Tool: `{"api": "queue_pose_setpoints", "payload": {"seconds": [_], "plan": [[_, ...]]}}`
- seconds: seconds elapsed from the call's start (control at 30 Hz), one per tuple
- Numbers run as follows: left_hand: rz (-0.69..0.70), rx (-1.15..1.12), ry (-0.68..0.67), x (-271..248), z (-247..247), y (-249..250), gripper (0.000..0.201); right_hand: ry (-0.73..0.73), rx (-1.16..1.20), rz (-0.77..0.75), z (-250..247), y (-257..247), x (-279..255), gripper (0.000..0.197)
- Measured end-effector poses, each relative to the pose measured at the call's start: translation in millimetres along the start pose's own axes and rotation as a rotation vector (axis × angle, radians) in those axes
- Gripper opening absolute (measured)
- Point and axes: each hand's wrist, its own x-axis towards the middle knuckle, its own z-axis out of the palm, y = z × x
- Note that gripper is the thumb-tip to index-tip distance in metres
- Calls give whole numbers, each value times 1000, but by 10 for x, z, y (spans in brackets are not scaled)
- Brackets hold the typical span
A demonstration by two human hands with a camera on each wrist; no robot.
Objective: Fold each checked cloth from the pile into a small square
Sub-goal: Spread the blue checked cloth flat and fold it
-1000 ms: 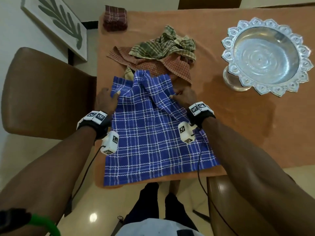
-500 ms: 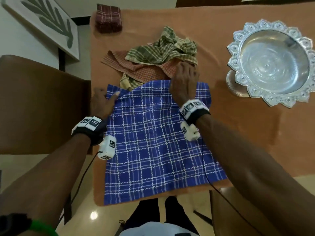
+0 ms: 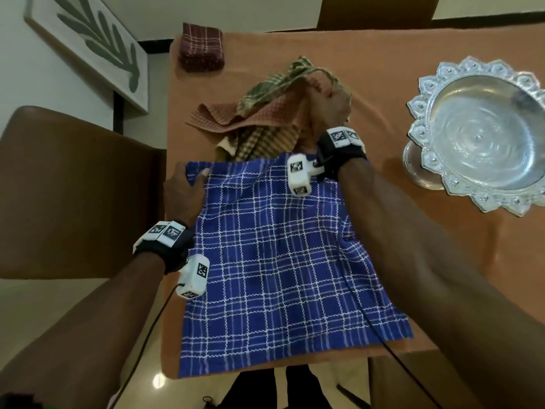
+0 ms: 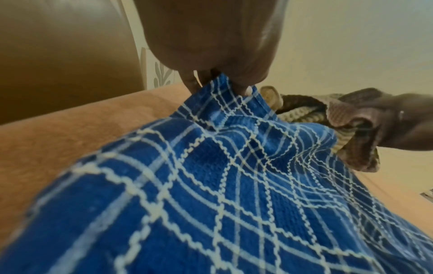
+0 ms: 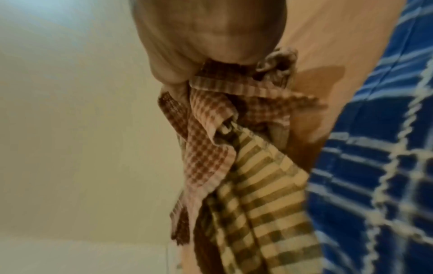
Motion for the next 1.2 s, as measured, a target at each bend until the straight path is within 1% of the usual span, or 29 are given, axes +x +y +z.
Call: {"api": "queue_pose_setpoints", "payload": {"seconds": [0.03,0.07,0.1,0.13,0.17,0.2,0.23,0.27,0.3,0.37,0.4,0.43,0.47,0.53,0.57,0.6,0.67,0.7,0.77,0.83,0.87,0.9,0.93,1.0,1.03,1.07,1.1,1.13,1.2], "plan": [[-7,1,0,-11,-7,3,26,45,51,9,12,-11,69,55],[-14,9,-2,-29,-10,6,30,20,101,48,18,-65,59,73],[-17,16,-7,-51,-11,15,32,-33,52,68,22,-90,33,94],[-15,25,-18,-72,-10,21,33,-63,-135,70,80,-25,-36,109],[-2,35,-32,-93,-5,23,33,-71,-378,20,127,30,-105,115],[17,46,-51,-107,5,5,32,-93,-596,-31,180,120,-223,115],[41,57,-64,-117,14,-4,31,-130,-733,-65,227,194,-342,111],[59,76,-74,-115,27,-40,32,-160,-825,-117,282,277,-407,102],[77,93,-80,-119,35,-70,33,-183,-845,-110,341,345,-420,90],[109,113,-70,-120,32,-109,32,-191,-721,-88,419,379,-356,66],[121,122,-55,-117,17,-130,31,-201,-616,-62,446,349,-313,65],[121,132,-36,-101,-5,-153,30,-200,-511,-38,442,278,-262,70],[116,157,-6,-76,-35,-183,29,-178,-404,-37,425,191,-207,70],[83,228,68,2,-105,-244,33,-139,-187,-27,357,21,-95,57],[60,254,103,32,-140,-251,36,-138,-79,-25,319,-54,-50,54],[41,274,128,66,-167,-243,38,-150,-20,-12,270,-119,-21,56],[1,313,165,87,-183,-158,40,-146,-106,-28,162,-164,-94,68],[-23,308,184,97,-178,-89,39,-119,-181,-52,122,-118,-165,68],[-76,244,253,126,-146,47,37,-20,-328,-169,-22,19,-430,60],[-111,267,295,80,-66,126,44,55,-531,-321,-170,284,-757,51],[-85,329,270,-3,-2,151,50,45,-620,-385,-212,461,-929,51],[-33,386,224,-129,83,175,57,-12,-697,-426,-254,641,-1098,52],[32,420,168,-269,180,189,63,-115,-751,-455,-277,803,-1246,57],[132,439,28,-637,387,197,71,-390,-847,-487,-359,1116,-1520,74],[167,464,-49,-815,482,164,73,-489,-897,-487,-446,1254,-1607,81],[177,495,-118,-973,556,118,75,-515,-926,-472,-562,1399,-1621,83],[150,524,-171,-1081,595,41,78,-471,-933,-444,-682,1530,-1578,85],[96,549,-201,-1162,598,-44,80,-384,-930,-379,-827,1626,-1525,87],[2,581,-189,-1221,531,-170,84,-207,-907,-209,-1081,1682,-1414,96]]}}
